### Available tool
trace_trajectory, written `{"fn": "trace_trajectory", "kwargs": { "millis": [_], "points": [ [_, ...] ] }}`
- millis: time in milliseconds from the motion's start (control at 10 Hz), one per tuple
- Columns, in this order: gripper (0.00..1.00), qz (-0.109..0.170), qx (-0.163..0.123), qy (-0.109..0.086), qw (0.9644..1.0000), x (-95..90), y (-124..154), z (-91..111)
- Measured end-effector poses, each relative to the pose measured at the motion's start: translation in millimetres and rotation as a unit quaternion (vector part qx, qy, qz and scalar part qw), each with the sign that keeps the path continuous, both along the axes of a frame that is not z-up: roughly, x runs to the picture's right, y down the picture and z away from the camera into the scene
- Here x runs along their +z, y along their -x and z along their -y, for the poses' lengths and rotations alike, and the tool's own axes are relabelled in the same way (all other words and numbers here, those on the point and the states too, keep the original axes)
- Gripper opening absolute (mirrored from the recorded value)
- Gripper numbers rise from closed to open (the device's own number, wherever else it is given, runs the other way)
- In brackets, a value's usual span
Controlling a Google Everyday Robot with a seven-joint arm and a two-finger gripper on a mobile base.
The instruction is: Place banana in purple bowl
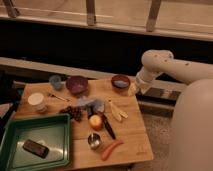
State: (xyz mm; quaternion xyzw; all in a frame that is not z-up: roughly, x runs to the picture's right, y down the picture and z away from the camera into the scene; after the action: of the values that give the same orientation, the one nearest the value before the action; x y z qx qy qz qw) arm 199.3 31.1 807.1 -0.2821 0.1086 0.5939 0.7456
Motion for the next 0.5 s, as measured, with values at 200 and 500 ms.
{"fn": "trace_trajectory", "kwargs": {
  "millis": [200,500],
  "points": [
    [0.60,-0.003,0.011,0.020,0.9997,11.1,-6,-19],
    [0.60,0.019,-0.009,0.040,0.9990,9.5,21,-34]
  ]
}}
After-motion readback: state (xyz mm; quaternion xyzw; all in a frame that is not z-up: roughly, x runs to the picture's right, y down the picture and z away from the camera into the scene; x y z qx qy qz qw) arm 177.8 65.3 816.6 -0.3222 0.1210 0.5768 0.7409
